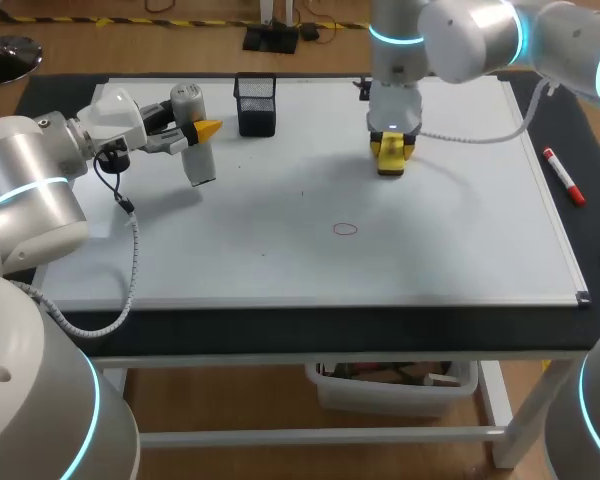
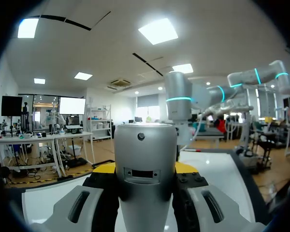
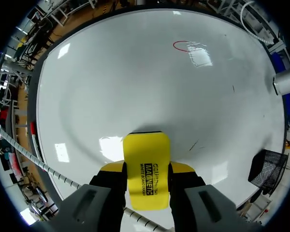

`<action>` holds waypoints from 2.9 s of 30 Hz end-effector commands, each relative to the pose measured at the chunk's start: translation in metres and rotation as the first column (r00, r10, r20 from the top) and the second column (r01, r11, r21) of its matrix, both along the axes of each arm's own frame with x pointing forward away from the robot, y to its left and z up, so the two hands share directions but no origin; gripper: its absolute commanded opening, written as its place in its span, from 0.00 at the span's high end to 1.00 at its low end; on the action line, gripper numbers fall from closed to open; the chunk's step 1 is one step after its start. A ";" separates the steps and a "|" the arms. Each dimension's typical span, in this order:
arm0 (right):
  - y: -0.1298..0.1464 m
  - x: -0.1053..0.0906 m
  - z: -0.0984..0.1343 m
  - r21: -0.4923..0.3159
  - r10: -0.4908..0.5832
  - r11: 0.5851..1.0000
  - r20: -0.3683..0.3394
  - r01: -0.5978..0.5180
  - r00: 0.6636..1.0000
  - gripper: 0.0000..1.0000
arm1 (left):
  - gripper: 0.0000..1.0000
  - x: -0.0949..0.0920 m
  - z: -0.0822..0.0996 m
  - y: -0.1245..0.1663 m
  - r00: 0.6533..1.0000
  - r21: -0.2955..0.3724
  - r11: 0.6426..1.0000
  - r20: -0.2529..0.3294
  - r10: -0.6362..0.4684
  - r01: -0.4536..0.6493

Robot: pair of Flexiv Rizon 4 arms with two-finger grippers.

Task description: Pick up the inspection probe, press it on each red-marked spot on the whiteboard one by one, put down the probe, pick up the eraser, and wipe off all the red marks.

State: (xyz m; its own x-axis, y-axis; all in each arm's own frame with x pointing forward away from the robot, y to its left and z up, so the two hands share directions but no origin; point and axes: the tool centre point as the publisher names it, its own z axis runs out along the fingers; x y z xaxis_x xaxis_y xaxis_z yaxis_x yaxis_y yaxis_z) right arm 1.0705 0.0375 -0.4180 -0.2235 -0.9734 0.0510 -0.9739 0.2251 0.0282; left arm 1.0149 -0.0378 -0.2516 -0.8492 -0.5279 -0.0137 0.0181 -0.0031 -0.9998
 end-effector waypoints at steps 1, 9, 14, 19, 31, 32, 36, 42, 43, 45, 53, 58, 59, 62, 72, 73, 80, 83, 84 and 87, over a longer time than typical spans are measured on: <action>-0.024 0.002 0.014 0.023 -0.019 1.000 0.001 0.019 1.000 1.00 | 1.00 0.000 0.000 -0.001 1.000 -0.004 1.000 0.005 0.003 -0.003; -0.060 0.010 0.024 0.032 -0.077 0.997 0.000 0.077 0.997 1.00 | 1.00 0.000 0.000 -0.001 1.000 -0.004 1.000 0.005 0.003 -0.003; -0.076 0.013 0.029 0.041 -0.116 0.992 0.007 0.115 0.993 1.00 | 1.00 0.000 0.000 -0.001 1.000 -0.004 1.000 0.005 0.003 -0.003; -0.085 0.014 0.031 0.041 -0.141 0.989 0.007 0.141 0.990 1.00 | 1.00 0.000 0.000 -0.001 1.000 -0.004 1.000 0.005 0.003 -0.003; -0.085 0.014 0.031 0.041 -0.141 0.989 0.007 0.141 0.990 1.00 | 1.00 0.000 0.000 -0.001 1.000 -0.004 1.000 0.005 0.003 -0.003; -0.085 0.014 0.031 0.041 -0.141 0.989 0.007 0.141 0.990 1.00 | 1.00 0.000 0.000 -0.001 1.000 -0.004 1.000 0.005 0.003 -0.003; -0.085 0.014 0.031 0.041 -0.141 0.989 0.007 0.141 0.990 1.00 | 1.00 0.000 0.001 -0.017 0.999 -0.008 0.998 0.001 -0.054 0.054; -0.085 0.014 0.031 0.041 -0.141 0.989 0.007 0.141 0.990 1.00 | 1.00 -0.016 0.007 -0.055 0.985 -0.039 0.984 0.024 -0.171 0.172; -0.085 0.014 0.031 0.041 -0.141 0.989 0.007 0.141 0.990 1.00 | 1.00 -0.018 0.008 -0.061 0.980 -0.047 0.980 0.032 -0.194 0.195; -0.085 0.014 0.031 0.041 -0.141 0.989 0.007 0.141 0.990 1.00 | 1.00 -0.025 0.010 -0.073 0.973 -0.046 0.972 0.039 -0.229 0.231; -0.085 0.014 0.031 0.041 -0.141 0.989 0.007 0.141 0.990 1.00 | 1.00 -0.044 0.013 -0.127 0.906 -0.055 0.905 0.020 -0.422 0.423; -0.085 0.014 0.031 0.041 -0.141 0.989 0.007 0.141 0.990 1.00 | 1.00 -0.059 0.009 -0.154 0.847 -0.081 0.843 0.019 -0.532 0.531; -0.085 0.014 0.031 0.041 -0.141 0.989 0.007 0.141 0.990 1.00 | 1.00 -0.064 0.007 -0.162 0.825 -0.093 0.820 0.021 -0.565 0.564; -0.085 0.014 0.031 0.041 -0.141 0.989 0.007 0.141 0.990 1.00 | 1.00 -0.072 0.002 -0.177 0.791 -0.109 0.786 0.012 -0.612 0.609; -0.085 0.014 0.031 0.041 -0.141 0.989 0.007 0.141 0.990 1.00 | 1.00 -0.085 -0.012 -0.211 0.698 -0.155 0.689 0.002 -0.716 0.708; -0.085 0.014 0.031 0.041 -0.141 0.989 0.007 0.141 0.990 1.00 | 1.00 -0.086 -0.011 -0.214 0.692 -0.157 0.683 0.004 -0.722 0.714; -0.085 0.014 0.031 0.041 -0.141 0.989 0.007 0.141 0.990 1.00 | 1.00 -0.091 -0.014 -0.231 0.624 -0.177 0.616 -0.009 -0.781 0.768; -0.085 0.014 0.031 0.041 -0.141 0.989 0.007 0.141 0.990 1.00 | 1.00 -0.092 -0.017 -0.236 0.600 -0.175 0.595 -0.028 -0.799 0.784; -0.085 0.014 0.031 0.041 -0.141 0.989 0.007 0.141 0.990 1.00 | 1.00 -0.092 -0.018 -0.237 0.598 -0.178 0.594 -0.032 -0.801 0.785; -0.085 0.014 0.031 0.041 -0.141 0.989 0.007 0.141 0.990 1.00 | 1.00 -0.092 -0.021 -0.240 0.586 -0.185 0.582 -0.038 -0.809 0.792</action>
State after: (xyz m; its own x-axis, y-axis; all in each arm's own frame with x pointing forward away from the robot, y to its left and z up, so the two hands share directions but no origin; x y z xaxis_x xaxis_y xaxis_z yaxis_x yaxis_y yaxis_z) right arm 1.0839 -0.0463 -0.3885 -0.3611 -0.9325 0.0068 -0.9320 0.3611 0.0316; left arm 0.9174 -0.2730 -0.2681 -0.9641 0.2282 0.1361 -0.1598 -0.0890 -0.9831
